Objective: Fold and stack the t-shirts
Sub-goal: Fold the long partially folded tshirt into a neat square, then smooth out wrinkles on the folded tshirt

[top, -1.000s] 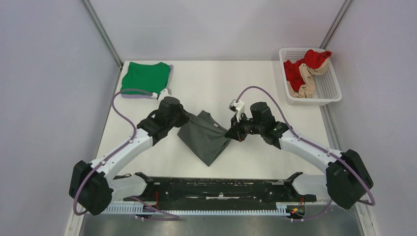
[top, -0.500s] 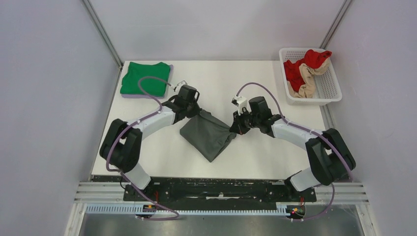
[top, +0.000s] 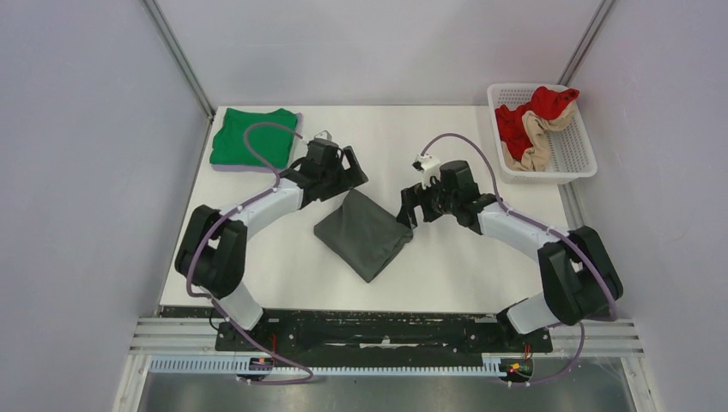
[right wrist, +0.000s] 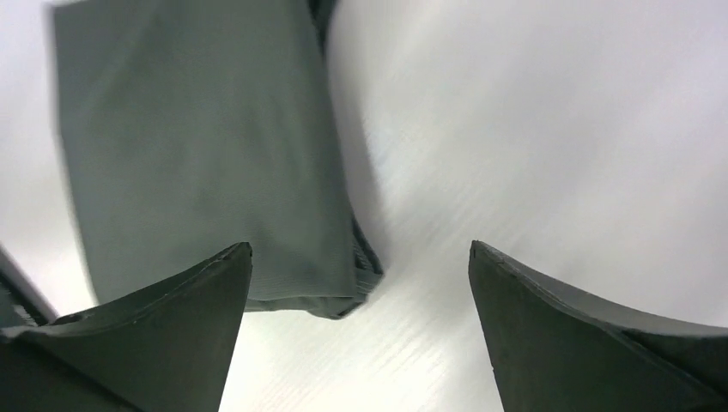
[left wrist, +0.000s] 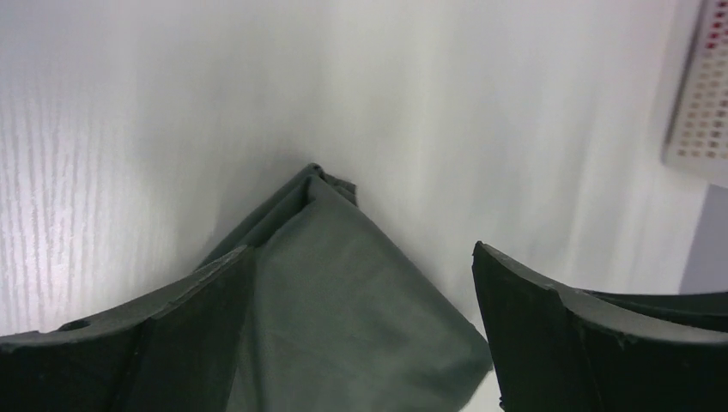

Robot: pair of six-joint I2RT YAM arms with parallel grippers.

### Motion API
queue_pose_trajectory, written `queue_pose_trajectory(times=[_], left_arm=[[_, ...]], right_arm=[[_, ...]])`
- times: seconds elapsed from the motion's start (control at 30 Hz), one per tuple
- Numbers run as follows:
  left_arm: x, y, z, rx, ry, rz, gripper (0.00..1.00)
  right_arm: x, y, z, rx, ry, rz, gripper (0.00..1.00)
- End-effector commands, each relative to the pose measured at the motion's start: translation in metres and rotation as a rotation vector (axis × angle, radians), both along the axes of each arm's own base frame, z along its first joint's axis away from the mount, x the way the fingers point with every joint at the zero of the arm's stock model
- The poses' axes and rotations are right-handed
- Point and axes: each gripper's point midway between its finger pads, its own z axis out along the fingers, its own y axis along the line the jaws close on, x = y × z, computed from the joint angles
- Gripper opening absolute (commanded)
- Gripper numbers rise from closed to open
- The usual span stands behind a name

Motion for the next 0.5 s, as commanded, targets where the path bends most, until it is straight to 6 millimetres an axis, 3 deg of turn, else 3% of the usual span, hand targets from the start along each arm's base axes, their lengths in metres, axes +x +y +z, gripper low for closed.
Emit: queue_pose_trajectory(times=[0.0,0.1,0.23,0.37,0.47], left_arm=[[-0.015,-0.032,0.061,-0.114,-0.128,-0.252,1.0],[-0.027,-0.046,0.055,-0.154,-0.092,-0.348,1.0],[-0.029,-0.059,0.033,-0.183,-0.032,-0.406,1.0],[-0.022,-0.066,0.0,-0.178,0.033,-0.41,1.0],[-0.013,-0.059,-0.03,-0.12,0.066,-0.363,1.0]], right_arm=[[-0.016,0.027,0.055,0.232,-0.09,0.088,0.98],[-0.052,0.053,0.075,0.393,-0.078,0.233,0.98],[-0.075,0.078,0.082,0.463,-0.079,0.307,0.98],[-0.072,0.088,0.062,0.456,-0.017,0.285,0.98],[-0.064,0.085,0.028,0.392,0.051,0.221,0.98]])
